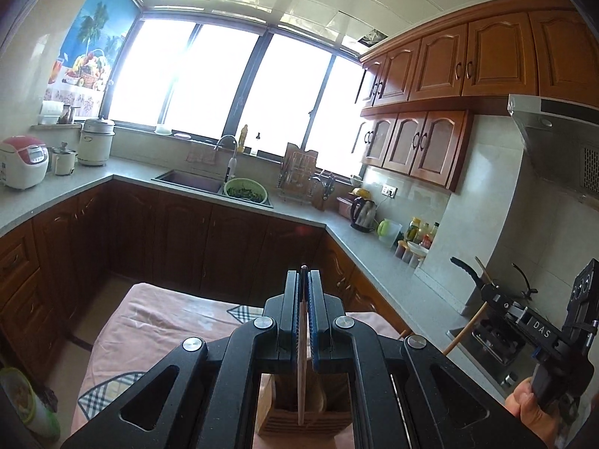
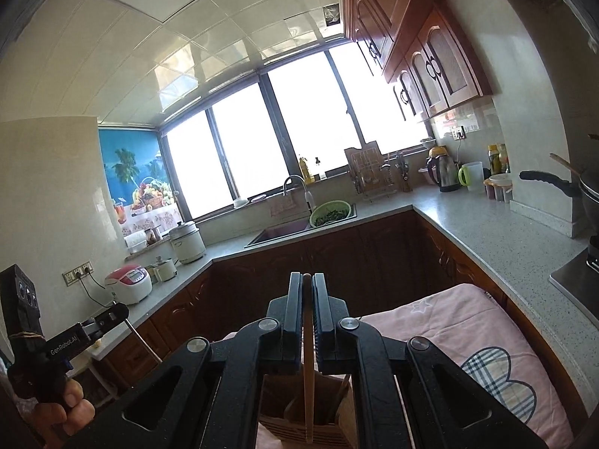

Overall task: Organize utensils
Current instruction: 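Carry the left tool's chopstick over the holder while the right tool carries its own, then open the left tool into the holder while the right tool releases its chopstick, then move both tools back down toward the remaining utensils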

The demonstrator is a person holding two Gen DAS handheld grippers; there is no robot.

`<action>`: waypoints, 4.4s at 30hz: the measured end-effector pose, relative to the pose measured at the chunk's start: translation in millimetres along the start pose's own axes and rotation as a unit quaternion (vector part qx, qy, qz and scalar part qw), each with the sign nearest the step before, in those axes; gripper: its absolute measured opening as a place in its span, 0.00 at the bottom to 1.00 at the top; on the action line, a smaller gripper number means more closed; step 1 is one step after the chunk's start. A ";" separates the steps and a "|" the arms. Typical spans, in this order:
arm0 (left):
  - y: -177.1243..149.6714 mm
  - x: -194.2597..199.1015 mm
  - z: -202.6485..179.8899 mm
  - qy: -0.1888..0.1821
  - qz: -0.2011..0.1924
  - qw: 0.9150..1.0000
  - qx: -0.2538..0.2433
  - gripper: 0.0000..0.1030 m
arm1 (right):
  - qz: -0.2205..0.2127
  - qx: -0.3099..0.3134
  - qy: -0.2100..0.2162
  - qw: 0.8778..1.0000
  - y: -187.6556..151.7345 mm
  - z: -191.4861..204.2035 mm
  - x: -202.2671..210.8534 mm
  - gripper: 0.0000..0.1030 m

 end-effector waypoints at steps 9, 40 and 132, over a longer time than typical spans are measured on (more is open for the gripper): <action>-24.8 -89.2 4.3 0.027 0.025 0.999 0.024 0.03 | 0.014 -0.017 -0.016 1.000 -13.2 -21.7 -52.1 0.04; -54.5 -155.5 30.8 0.048 0.083 0.994 0.049 0.24 | 0.085 -0.058 -0.018 0.995 -80.5 -48.1 -107.7 0.43; -242.3 -72.6 6.8 0.102 0.333 0.937 0.007 0.44 | 0.256 -0.060 -0.103 0.959 -250.2 -120.4 2.1 0.45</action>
Point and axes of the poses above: each gripper's, at about its wrist camera, not at the fingertips, and x roughly against the way its jaws point, z to its left, y to its top, the point moved 6 cm from there along -x, roughly the way its jaws point, and after that the axes turned 12 degrees about z, right-handed, at the moved point
